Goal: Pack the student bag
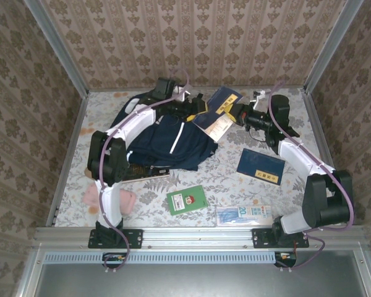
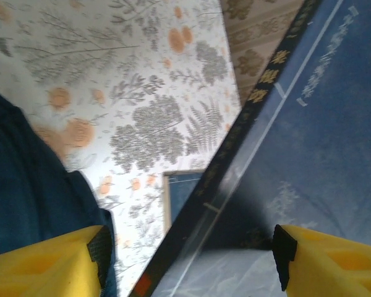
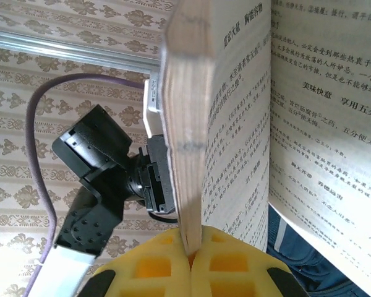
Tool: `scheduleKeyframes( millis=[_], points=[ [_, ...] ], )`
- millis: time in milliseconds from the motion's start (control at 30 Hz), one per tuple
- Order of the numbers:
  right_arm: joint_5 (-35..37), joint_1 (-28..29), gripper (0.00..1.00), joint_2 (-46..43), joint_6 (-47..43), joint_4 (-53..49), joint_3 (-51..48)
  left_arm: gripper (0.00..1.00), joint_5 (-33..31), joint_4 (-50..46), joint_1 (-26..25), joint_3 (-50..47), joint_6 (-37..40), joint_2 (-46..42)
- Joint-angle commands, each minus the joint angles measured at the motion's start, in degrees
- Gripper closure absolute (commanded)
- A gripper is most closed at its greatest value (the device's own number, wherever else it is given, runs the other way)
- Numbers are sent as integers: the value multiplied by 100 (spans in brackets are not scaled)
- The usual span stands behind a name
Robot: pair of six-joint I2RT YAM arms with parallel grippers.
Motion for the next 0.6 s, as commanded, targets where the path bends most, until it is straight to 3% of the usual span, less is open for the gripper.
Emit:
scheduleKeyframes(
  millis=[0, 167, 333, 567],
  points=[
    [-165, 11, 100, -229, 266, 692, -7, 29, 645, 1251, 21, -276, -830, -221],
    [-174, 8, 100, -186, 585, 1025, -41, 27, 755, 1619, 117, -516, -1129, -245],
    [-146, -7, 100, -181, 456, 869, -80, 29, 1055, 3197, 179, -1007, -2293, -340],
    [41, -5, 100, -254, -494, -431, 137, 50, 1236, 4146, 351, -1334, -3034, -487]
  ],
)
